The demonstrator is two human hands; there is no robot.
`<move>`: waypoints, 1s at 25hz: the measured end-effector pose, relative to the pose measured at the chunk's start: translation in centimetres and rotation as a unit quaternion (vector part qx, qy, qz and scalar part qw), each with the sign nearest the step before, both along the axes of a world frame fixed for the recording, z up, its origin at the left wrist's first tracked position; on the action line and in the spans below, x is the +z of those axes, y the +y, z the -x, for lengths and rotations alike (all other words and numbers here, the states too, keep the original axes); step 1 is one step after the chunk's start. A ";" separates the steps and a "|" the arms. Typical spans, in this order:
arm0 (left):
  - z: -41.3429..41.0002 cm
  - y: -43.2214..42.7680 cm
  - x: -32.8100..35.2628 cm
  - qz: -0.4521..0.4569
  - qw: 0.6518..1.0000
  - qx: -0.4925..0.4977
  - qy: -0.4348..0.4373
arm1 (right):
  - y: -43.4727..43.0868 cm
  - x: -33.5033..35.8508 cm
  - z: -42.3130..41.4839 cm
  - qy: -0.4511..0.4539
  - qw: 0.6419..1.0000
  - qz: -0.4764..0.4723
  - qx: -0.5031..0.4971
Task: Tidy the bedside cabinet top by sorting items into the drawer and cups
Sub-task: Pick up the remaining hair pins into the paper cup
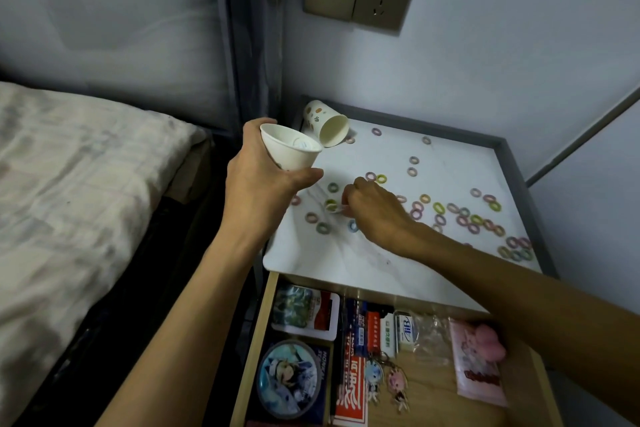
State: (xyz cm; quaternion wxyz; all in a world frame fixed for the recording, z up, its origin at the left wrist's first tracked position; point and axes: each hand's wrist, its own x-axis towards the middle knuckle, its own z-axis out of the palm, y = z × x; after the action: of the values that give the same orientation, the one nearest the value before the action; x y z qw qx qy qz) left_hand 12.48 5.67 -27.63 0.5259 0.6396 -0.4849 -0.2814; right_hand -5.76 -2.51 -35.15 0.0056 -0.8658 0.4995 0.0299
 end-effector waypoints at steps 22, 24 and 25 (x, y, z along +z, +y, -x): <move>2.2 -0.5 -1.3 -0.032 0.997 -0.054 -0.042 | -3.8 11.3 3.3 -0.284 0.957 -0.056 -0.006; 3.2 -0.4 -1.4 -0.028 0.996 -0.068 -0.044 | -2.4 12.9 1.9 -0.298 0.951 -0.062 0.056; 3.7 -0.3 -1.4 -0.026 0.996 -0.078 -0.047 | -1.7 13.3 1.1 -0.278 0.953 -0.073 0.098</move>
State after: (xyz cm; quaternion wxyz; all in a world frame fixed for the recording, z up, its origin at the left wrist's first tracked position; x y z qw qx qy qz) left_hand 8.75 5.34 -29.02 0.4627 0.6255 -0.5499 -0.3038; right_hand -6.90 -4.19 -21.90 0.2040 -0.8817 0.3877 -0.1749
